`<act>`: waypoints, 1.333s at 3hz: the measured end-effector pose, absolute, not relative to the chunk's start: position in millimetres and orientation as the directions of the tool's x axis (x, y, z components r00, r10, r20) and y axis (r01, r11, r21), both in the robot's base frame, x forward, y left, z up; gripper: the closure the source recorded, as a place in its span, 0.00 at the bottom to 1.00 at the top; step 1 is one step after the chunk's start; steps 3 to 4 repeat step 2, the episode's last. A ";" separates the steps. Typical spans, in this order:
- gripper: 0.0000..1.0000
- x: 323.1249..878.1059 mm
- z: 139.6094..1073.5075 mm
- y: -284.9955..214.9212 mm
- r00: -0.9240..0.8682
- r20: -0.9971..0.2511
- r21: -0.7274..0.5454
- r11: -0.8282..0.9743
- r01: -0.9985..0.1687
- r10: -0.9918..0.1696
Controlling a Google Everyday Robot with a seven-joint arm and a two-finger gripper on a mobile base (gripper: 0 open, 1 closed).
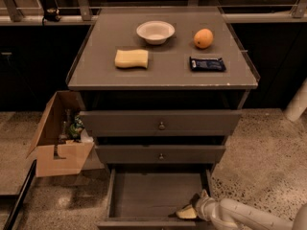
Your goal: Open bottom drawer
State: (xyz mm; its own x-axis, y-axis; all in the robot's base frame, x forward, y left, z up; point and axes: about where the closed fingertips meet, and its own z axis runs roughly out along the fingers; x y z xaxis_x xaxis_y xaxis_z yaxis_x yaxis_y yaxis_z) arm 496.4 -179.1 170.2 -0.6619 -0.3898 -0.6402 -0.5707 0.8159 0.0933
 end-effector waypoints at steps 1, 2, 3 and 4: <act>0.00 499.6 207.5 -176.3 -0.647 -0.674 0.098 0.825 -0.556 -0.357; 0.00 500.4 214.0 -175.8 -0.644 -0.680 0.098 0.826 -0.555 -0.352; 0.00 500.4 214.0 -175.8 -0.644 -0.680 0.098 0.826 -0.555 -0.352; 0.00 500.4 214.0 -175.8 -0.644 -0.680 0.098 0.826 -0.555 -0.352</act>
Offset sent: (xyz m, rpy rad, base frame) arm 0.0030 0.0026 0.0354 0.0276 -0.0329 -0.0204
